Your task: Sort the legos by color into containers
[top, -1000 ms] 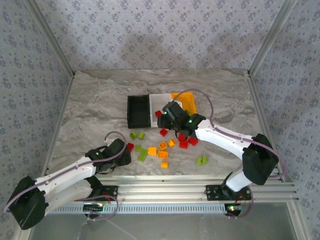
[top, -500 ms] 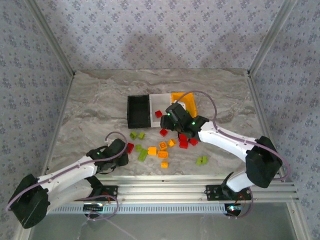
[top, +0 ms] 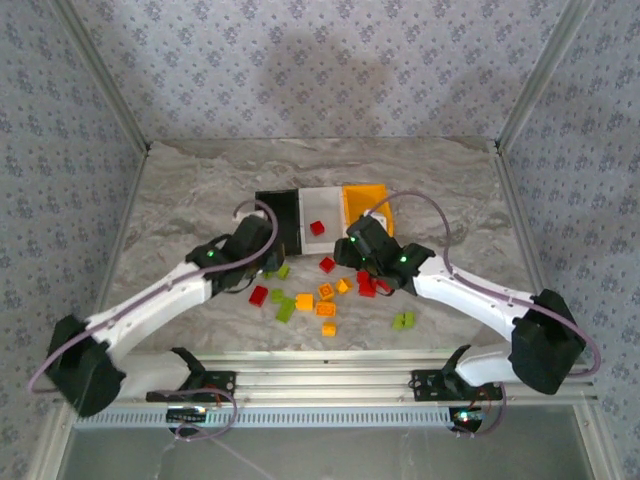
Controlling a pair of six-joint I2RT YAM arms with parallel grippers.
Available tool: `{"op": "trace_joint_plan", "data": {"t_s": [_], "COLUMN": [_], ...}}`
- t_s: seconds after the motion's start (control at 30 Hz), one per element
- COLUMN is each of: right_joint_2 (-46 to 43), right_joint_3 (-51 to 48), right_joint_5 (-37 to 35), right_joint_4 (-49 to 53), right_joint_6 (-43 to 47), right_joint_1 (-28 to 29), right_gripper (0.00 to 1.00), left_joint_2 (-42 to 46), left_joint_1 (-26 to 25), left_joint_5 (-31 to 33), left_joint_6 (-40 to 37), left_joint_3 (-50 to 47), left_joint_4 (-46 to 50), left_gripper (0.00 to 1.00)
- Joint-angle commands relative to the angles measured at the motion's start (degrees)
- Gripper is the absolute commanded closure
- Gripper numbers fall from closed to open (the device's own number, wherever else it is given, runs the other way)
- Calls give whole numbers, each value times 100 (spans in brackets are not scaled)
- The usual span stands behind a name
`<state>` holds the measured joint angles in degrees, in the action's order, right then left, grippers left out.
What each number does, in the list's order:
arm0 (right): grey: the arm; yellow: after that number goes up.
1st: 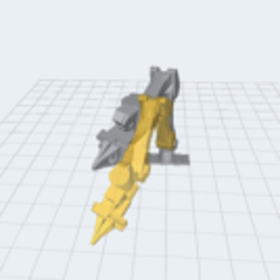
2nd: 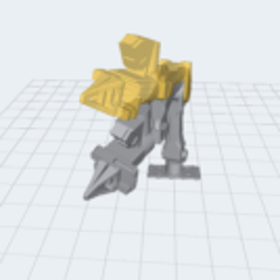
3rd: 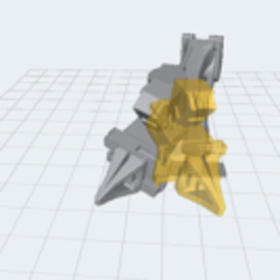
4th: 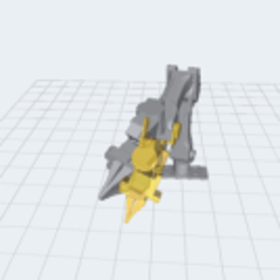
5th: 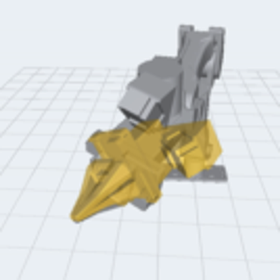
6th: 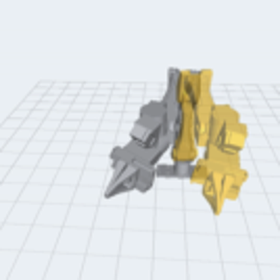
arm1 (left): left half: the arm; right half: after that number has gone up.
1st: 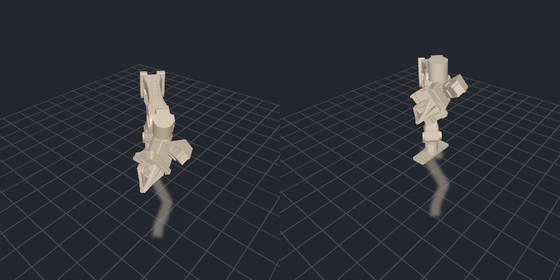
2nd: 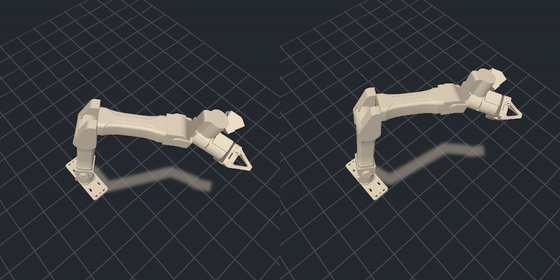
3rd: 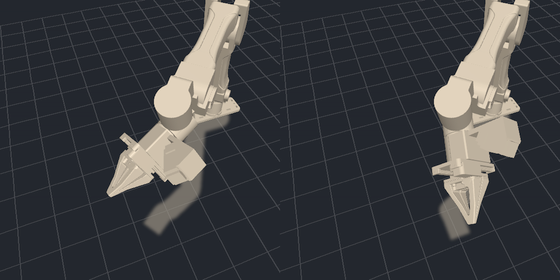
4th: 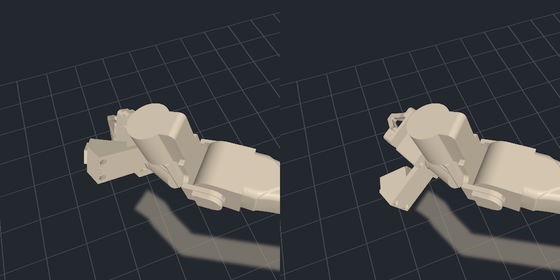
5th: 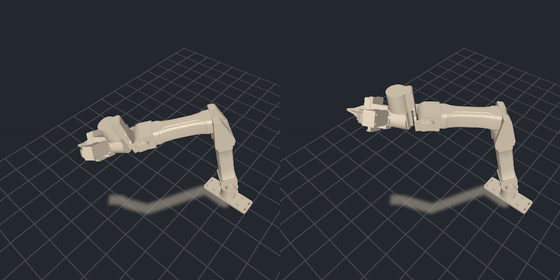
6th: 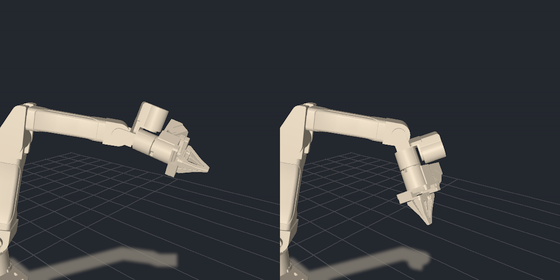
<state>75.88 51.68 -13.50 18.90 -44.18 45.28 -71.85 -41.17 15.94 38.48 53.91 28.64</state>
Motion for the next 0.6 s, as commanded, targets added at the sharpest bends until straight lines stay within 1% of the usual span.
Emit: {"op": "trace_joint_plan", "data": {"t_s": [0.0,0.13,0.3,0.43,0.5,0.57], "right_joint_2": [-301,-656,-1063,-1420,-1566,-1669], "right_joint_3": [-202,-421,-633,-833,-913,-972], "right_joint_5": [-197,-210,-237,-198,-176,-145], "right_joint_4": [183,287,573,806,890,970], "right_joint_6": [-162,-205,-257,-360,-410,-449], "right_joint_1": [-41,-58,-102,-161,-203,-247], "right_gripper": [33,33,32,32,31,30], "left_joint_2": [-764,-1814,-2708,-3050,-3097,-3074], "left_joint_1": [238,526,668,713,749,759], "left_joint_5": [169,34,-42,86,64,19], "left_joint_6": [-585,-854,-951,-924,-880,-843], "left_joint_3": [722,1603,2309,2538,2577,2636], "left_joint_4": [-308,-246,-81,37,29,25], "left_gripper": [64,67,66,59,52,43]}}
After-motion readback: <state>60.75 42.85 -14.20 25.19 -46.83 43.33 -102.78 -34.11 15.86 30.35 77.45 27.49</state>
